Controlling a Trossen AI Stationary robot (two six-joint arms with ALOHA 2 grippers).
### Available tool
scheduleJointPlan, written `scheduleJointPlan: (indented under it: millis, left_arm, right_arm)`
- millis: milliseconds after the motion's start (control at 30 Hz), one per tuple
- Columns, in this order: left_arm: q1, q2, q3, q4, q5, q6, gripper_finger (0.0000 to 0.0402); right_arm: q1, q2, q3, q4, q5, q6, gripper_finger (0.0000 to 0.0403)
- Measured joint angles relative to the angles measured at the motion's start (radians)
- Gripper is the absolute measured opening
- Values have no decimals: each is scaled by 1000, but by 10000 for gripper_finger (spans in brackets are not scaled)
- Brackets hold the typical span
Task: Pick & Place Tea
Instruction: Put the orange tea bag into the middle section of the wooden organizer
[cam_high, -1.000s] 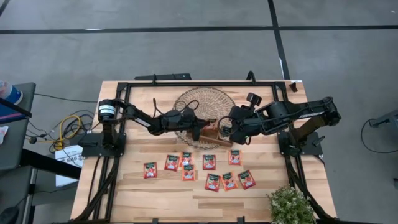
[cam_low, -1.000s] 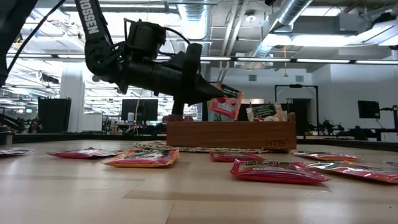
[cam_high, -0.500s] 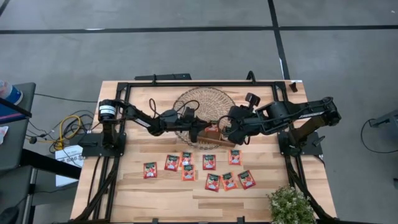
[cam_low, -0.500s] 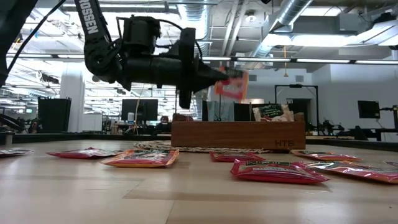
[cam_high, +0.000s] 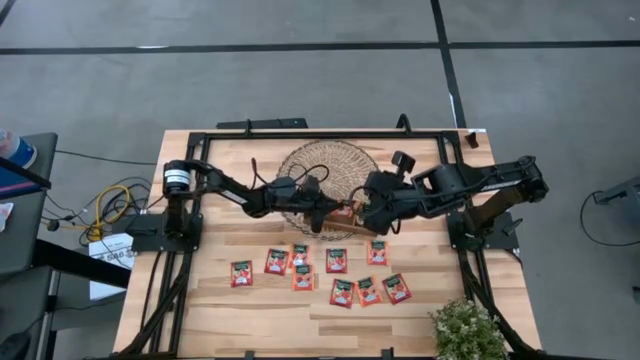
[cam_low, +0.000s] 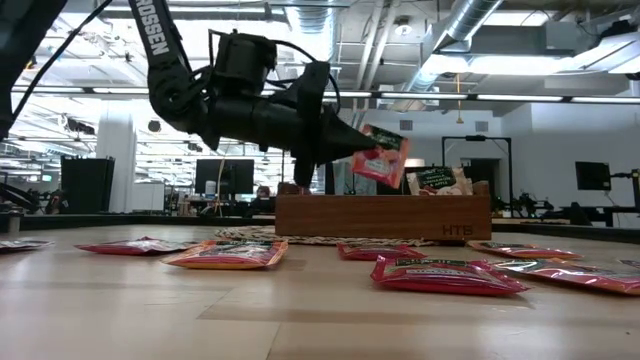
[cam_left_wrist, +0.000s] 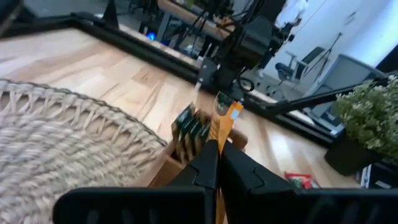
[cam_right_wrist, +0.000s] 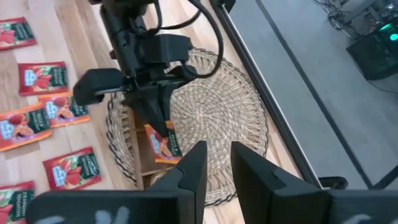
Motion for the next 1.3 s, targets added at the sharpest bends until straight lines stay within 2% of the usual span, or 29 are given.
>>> scheduleJointPlan:
  millis: [333, 600, 900, 1133, 1300]
  left_arm:
    - [0, 33, 0, 7, -22, -11, 0]
    - [0, 33, 0, -43, -54, 17, 0]
    - [0, 33, 0, -48, -56, 53, 0]
    - [0, 33, 0, -34, -97, 75, 0]
    - [0, 33, 0, -33, -94, 93, 18]
  right_arm:
    - [0, 0, 0, 37, -17, -1, 66]
    - [0, 0, 0, 60, -18, -1, 66]
    - [0, 0, 0, 76, -40, -1, 66]
    - [0, 0, 0, 76, -41, -2, 66]
    - [0, 0, 0, 75, -41, -3, 66]
